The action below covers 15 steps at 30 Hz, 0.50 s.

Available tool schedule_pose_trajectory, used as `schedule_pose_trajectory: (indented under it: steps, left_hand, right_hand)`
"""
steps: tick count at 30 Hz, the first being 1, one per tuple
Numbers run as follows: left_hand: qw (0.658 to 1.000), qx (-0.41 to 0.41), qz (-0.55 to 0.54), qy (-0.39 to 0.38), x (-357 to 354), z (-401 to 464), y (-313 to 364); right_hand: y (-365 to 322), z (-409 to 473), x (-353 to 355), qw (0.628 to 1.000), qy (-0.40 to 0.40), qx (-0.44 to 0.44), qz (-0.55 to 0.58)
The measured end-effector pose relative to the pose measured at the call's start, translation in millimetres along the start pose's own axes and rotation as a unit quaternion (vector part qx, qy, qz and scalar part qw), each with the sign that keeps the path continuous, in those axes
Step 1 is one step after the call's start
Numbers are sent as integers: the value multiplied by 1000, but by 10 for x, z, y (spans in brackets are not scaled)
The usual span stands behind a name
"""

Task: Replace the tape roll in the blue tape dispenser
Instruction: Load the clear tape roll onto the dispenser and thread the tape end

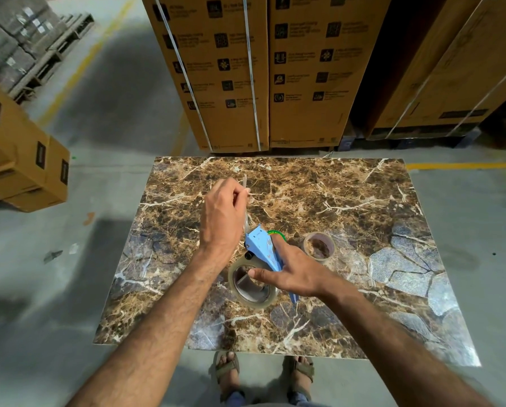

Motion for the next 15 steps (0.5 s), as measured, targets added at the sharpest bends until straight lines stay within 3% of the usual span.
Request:
schedule_pose_trajectory:
  steps: [2, 4, 8, 12, 15]
  left_hand:
    - [999, -18, -3, -43, -51, -22, 1]
    - [990, -44, -14, -134, -116, -75, 14]
    - [963, -54, -46, -258, -144, -222, -27]
    - [945, -126, 38, -301, -194, -355, -47]
    - [934, -147, 72, -318, -188, -374, -47]
  right_hand:
    - [3, -6, -2, 998, -10, 4, -58]
    - [5, -39, -23, 996, -13, 13, -92]
    - [14, -72, -102, 996, -5, 17, -91]
    - [25, -68, -164, 997, 12, -16, -79]
    - [24, -80, -210, 999, 49, -9, 6]
Point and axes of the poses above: each hand's wrist, its own z-axis towards the middle knuckle, its own x-axis out of the back of the hand, y = z × x, the point moved 4 cm from there along z, towards the middle knuckle, and after that the axes turned 11 degrees about x, right-handed, at the moved point
